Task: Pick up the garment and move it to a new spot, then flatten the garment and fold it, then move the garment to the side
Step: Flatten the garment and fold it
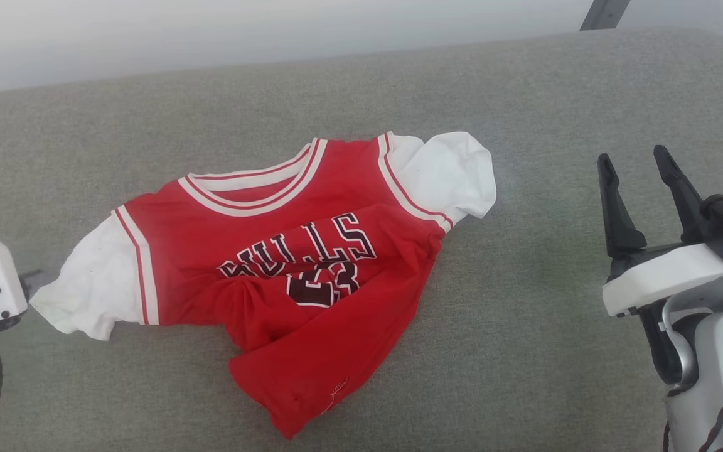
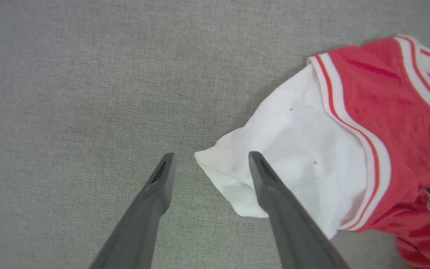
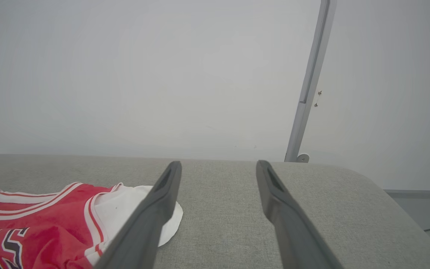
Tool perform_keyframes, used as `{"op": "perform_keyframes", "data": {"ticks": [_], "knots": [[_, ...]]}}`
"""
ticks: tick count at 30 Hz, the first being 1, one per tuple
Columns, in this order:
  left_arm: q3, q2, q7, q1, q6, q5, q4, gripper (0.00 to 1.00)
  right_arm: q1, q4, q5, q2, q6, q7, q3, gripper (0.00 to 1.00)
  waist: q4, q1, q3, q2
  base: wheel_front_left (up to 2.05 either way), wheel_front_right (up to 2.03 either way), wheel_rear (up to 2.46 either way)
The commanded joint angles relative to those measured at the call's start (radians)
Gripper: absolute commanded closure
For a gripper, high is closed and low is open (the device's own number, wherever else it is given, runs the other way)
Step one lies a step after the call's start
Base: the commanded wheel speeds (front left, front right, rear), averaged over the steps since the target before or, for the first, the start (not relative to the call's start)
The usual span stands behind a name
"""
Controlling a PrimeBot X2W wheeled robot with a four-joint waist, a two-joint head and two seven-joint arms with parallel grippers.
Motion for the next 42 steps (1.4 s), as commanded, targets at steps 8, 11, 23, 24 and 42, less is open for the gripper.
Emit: {"op": "perform_keyframes", "data": {"ticks": [8,11,23,24,42], "knots": [[-0.052,-0.014,0.066,-0.056,0.010,0.037,0.033,0.00,-0.017,-0.026,0.002,-0.009,0.000,0.013,0.006,0.00,-0.010,0.0000,0.040,-0.0001,0.00,0.00,0.00],[-0.062,-0.024,0.083,-0.065,0.015,0.037,0.057,0.00,-0.019,-0.033,0.002,-0.012,0.000,0.016,0.003,0.00,-0.016,0.0000,0.058,-0.0001,0.00,0.00,0.00],[-0.087,-0.092,0.110,-0.077,-0.018,0.008,0.179,1.00,-0.047,-0.043,0.022,-0.029,0.000,0.067,0.035,0.00,-0.013,0.0000,0.106,-0.0001,0.00,0.00,0.00],[-0.091,-0.098,0.110,-0.079,-0.023,0.009,0.186,1.00,-0.055,-0.037,0.033,-0.037,0.000,0.083,0.045,0.00,-0.009,0.0000,0.106,-0.0001,0.00,0.00,0.00],[-0.158,-0.232,0.064,-0.197,-0.093,0.058,0.224,1.00,-0.364,0.248,0.219,-0.206,0.000,0.450,0.287,0.00,0.138,0.0000,0.140,-0.0001,0.00,0.00,0.00]]}}
